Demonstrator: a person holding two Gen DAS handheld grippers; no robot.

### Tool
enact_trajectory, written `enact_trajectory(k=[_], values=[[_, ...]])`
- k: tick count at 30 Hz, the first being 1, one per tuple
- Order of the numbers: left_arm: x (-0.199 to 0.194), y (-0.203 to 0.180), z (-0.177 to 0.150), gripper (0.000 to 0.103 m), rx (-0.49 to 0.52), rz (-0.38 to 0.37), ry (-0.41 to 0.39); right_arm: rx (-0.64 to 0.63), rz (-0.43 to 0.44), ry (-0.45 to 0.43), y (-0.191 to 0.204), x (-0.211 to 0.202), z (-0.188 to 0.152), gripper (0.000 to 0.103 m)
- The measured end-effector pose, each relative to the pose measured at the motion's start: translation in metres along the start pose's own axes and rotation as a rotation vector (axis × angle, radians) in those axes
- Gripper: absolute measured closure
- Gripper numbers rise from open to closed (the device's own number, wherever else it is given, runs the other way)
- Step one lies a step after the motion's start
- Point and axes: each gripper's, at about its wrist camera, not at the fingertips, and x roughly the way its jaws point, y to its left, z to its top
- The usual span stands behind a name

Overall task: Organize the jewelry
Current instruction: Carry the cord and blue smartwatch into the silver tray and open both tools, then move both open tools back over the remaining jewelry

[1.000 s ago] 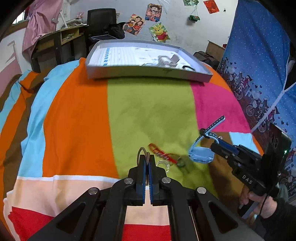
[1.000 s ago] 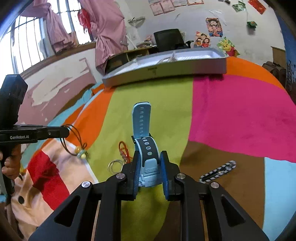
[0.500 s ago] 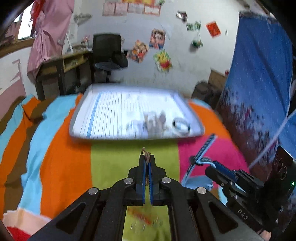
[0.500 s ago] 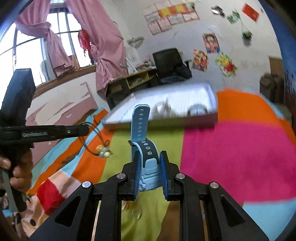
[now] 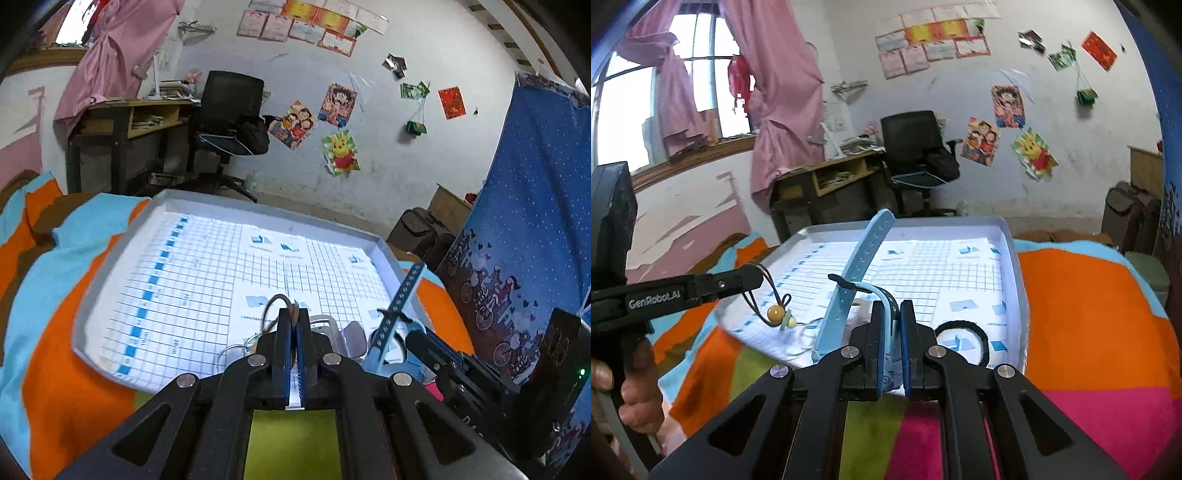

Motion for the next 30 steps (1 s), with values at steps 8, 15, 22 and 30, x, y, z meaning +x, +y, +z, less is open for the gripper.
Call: enact_trajectory(k=[8, 15, 22, 30], values=[[0.012, 0.001, -0.02, 0.1, 0.025, 0.023, 0.025, 0.008, -0.039, 0.025, -0.005, 0.017, -0.011, 0.095], [0.004, 0.004, -0.028, 0.093, 0.037, 0.056, 0.053, -0.004, -0.068, 0.041, -0.01, 0.009, -0.015, 0.073], [-0.026, 0.007, -0.041, 0.027, 0.01, 0.089, -0.017, -0.003, -0.071, 0.029, -0.011, -0.015, -0.019, 0.06], [-0.09, -0.007, -0.063, 0.002, 0.027, 0.1, -0.17, -0.004, -0.031, -0.082, -0.005, -0.081, -0.023, 0.019]])
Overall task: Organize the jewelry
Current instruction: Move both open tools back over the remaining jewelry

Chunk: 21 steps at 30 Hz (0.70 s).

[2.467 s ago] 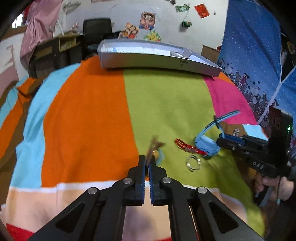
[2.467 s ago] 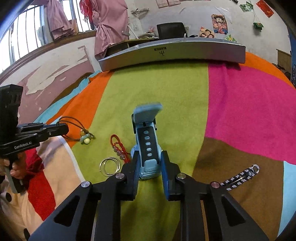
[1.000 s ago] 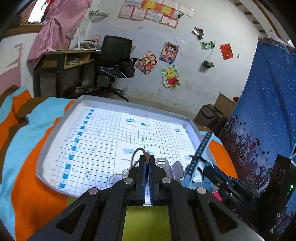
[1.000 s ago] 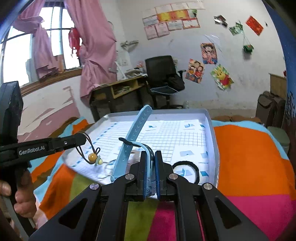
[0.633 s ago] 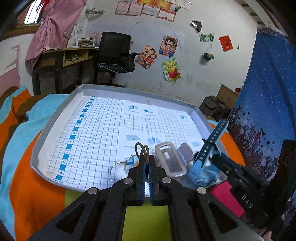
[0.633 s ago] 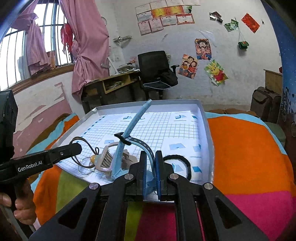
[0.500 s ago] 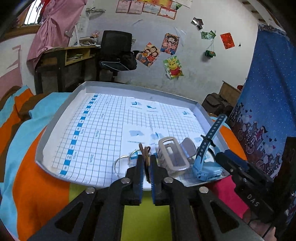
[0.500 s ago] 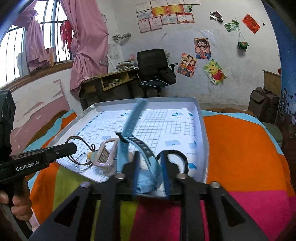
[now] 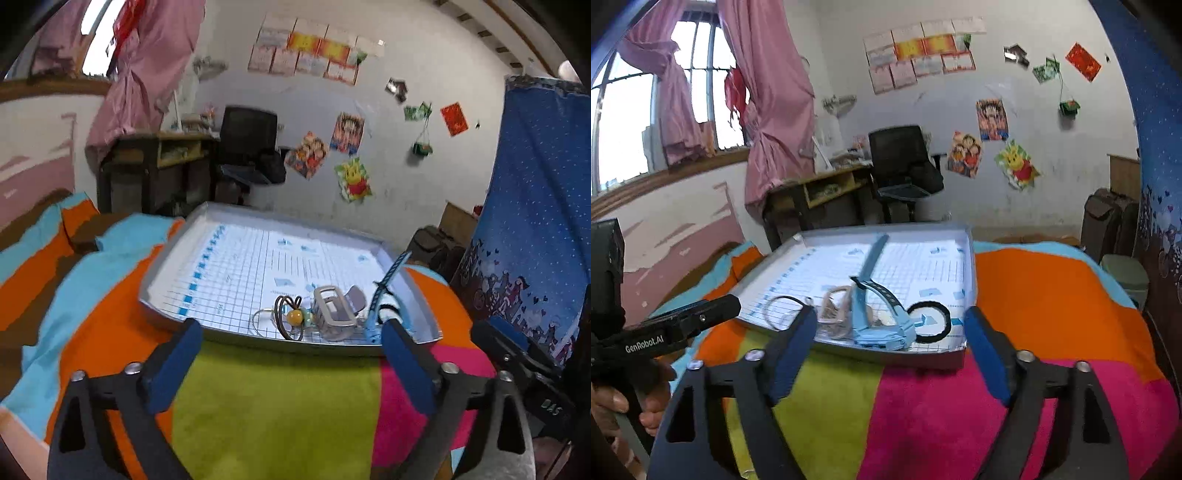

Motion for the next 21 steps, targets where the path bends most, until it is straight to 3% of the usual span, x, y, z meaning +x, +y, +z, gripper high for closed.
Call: enact_trajectory(k=[7, 14, 21], values=[[-0.068, -0.013, -0.01, 0.0, 0.055, 0.044, -0.101, -0.018, 0.024, -0.085, 0.01, -0.068, -0.004, 0.002], [-0.132, -0.015, -0.019, 0.0, 0.077, 0.063, -0.123, -0.005, 0.005, -0.15, 0.019, -0.132, -0.019, 0.001], [-0.173, -0.017, -0.037, 0.0, 0.129, 0.042, -0.132, -0.006, -0.025, -0.184, 0.034, -0.185, -0.039, 0.001]])
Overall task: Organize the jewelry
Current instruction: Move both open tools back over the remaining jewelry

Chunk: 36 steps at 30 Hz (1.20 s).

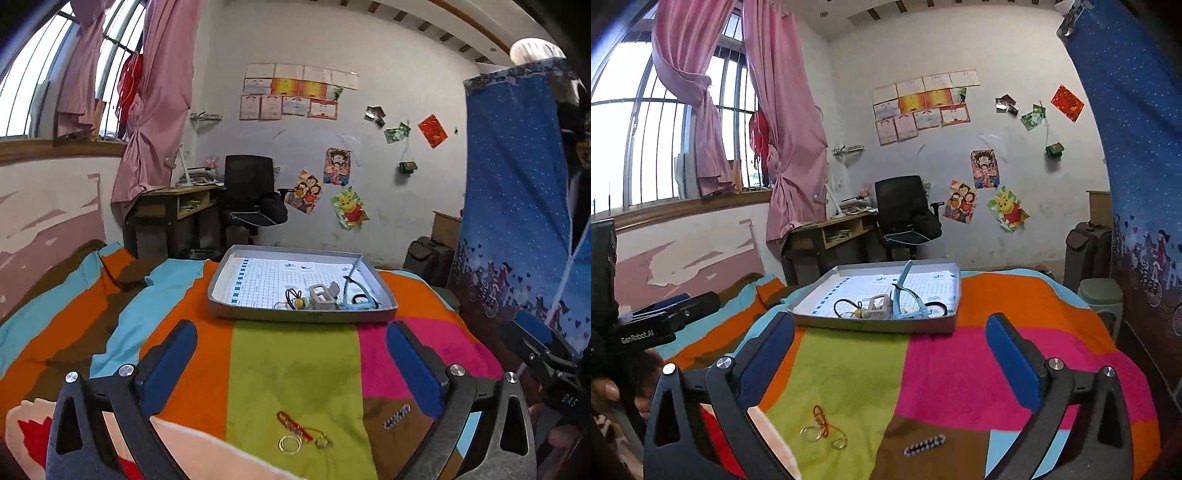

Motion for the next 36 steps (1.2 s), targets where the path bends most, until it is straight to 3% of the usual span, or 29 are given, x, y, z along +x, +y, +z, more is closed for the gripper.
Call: enact_trajectory(k=[9, 17, 21, 29, 36], values=[[-0.024, 0.013, -0.031, 0.0, -0.004, 0.008, 0.008, 0.02, -0.07, -0.011, 0.022, -0.038, -0.033, 0.001], [-0.027, 0.024, -0.064, 0.0, 0.028, 0.041, -0.018, -0.028, -0.107, -0.025, 0.038, -0.044, -0.064, 0.001], [-0.021, 0.022, -0.077, 0.0, 0.064, 0.034, 0.007, -0.056, -0.119, -0.024, 0.04, -0.044, -0.073, 0.001], [0.006, 0.023, -0.105, 0.0, 0.059, 0.05, 0.122, -0.037, -0.177, 0.08, 0.016, -0.02, -0.101, 0.001], [0.019, 0.019, -0.121, 0.0, 0.062, 0.073, 0.134, -0.021, -0.206, 0.125, 0.003, 0.0, -0.111, 0.001]])
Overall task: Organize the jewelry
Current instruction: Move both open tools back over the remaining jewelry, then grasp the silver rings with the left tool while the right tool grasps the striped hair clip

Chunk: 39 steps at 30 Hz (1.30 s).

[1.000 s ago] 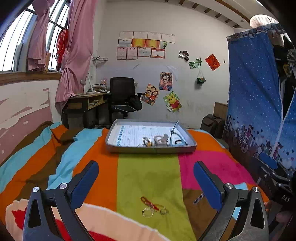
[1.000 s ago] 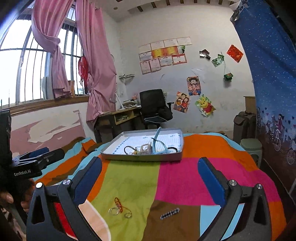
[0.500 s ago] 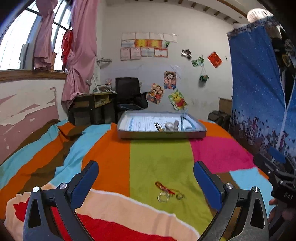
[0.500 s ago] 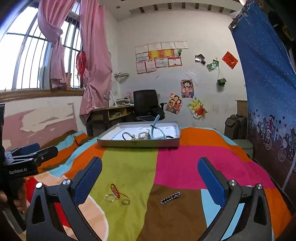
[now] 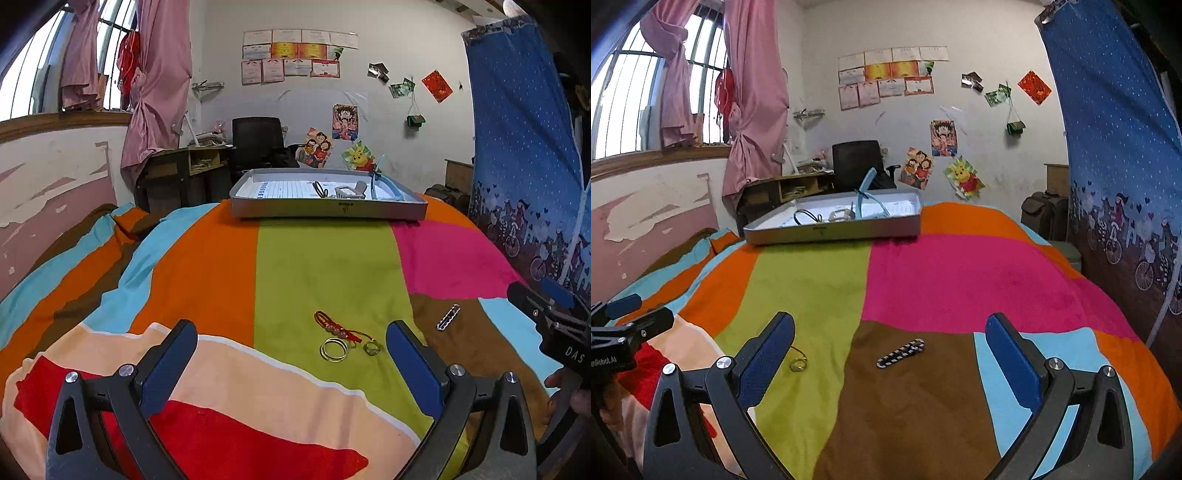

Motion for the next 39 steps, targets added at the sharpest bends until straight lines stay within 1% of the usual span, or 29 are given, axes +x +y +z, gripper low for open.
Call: enact_trajectory(k=[5, 7, 9, 11, 16, 20, 23, 24, 27, 29, 30, 32, 34, 35, 36, 38, 39], values=[[0.014, -0.003, -0.005, 0.0, -0.002, 0.015, 0.032, 0.011, -0.003, 0.046, -0.004, 0.015, -0.003, 0.001], [0.019, -0.003, -0.008, 0.0, 0.007, 0.008, 0.05, 0.021, 0.002, 0.07, -0.007, 0.021, -0.002, 0.001], [0.026, -0.006, -0.011, 0.0, 0.034, -0.012, 0.074, 0.022, 0.004, 0.103, -0.009, 0.03, 0.0, 0.001], [0.032, -0.009, -0.013, 0.0, 0.067, -0.022, 0.082, 0.008, 0.033, 0.132, -0.008, 0.041, 0.002, 0.001], [0.046, -0.019, -0.012, 0.0, 0.097, -0.041, 0.078, -0.081, 0.079, 0.13, 0.001, 0.065, 0.002, 0.001], [0.06, -0.025, -0.01, 0.0, 0.071, -0.048, 0.093, -0.088, 0.086, 0.138, 0.001, 0.077, 0.002, 0.001], [0.073, -0.027, -0.01, 0.0, 0.066, -0.061, 0.118, -0.058, 0.081, 0.177, -0.005, 0.092, 0.0, 0.001], [0.077, -0.028, -0.01, 0.0, 0.065, -0.066, 0.128, -0.038, 0.078, 0.213, -0.008, 0.101, -0.003, 0.001], [0.091, -0.029, -0.013, 0.002, 0.062, -0.091, 0.175, -0.005, 0.077, 0.279, -0.012, 0.119, -0.011, 0.001], [0.1, -0.031, -0.016, 0.008, 0.061, -0.113, 0.212, 0.001, 0.074, 0.314, -0.011, 0.127, -0.017, 0.002], [0.104, -0.031, -0.017, 0.01, 0.061, -0.124, 0.229, 0.0, 0.075, 0.331, -0.009, 0.131, -0.019, 0.002], [0.114, -0.033, -0.021, 0.019, 0.061, -0.14, 0.27, -0.003, 0.083, 0.37, -0.004, 0.139, -0.024, 0.004], [0.122, -0.033, -0.024, 0.026, 0.056, -0.163, 0.302, 0.004, 0.099, 0.41, -0.003, 0.148, -0.028, 0.01], [0.126, -0.032, -0.026, 0.031, 0.05, -0.17, 0.322, 0.014, 0.106, 0.432, -0.002, 0.153, -0.031, 0.016], [0.129, -0.032, -0.027, 0.034, 0.042, -0.173, 0.333, 0.026, 0.108, 0.449, -0.001, 0.157, -0.033, 0.021], [0.133, -0.029, -0.03, 0.042, 0.024, -0.178, 0.345, 0.052, 0.11, 0.452, -0.002, 0.162, -0.036, 0.024], [0.134, -0.028, -0.03, 0.044, 0.017, -0.18, 0.347, 0.072, 0.116, 0.449, -0.002, 0.162, -0.036, 0.028]])
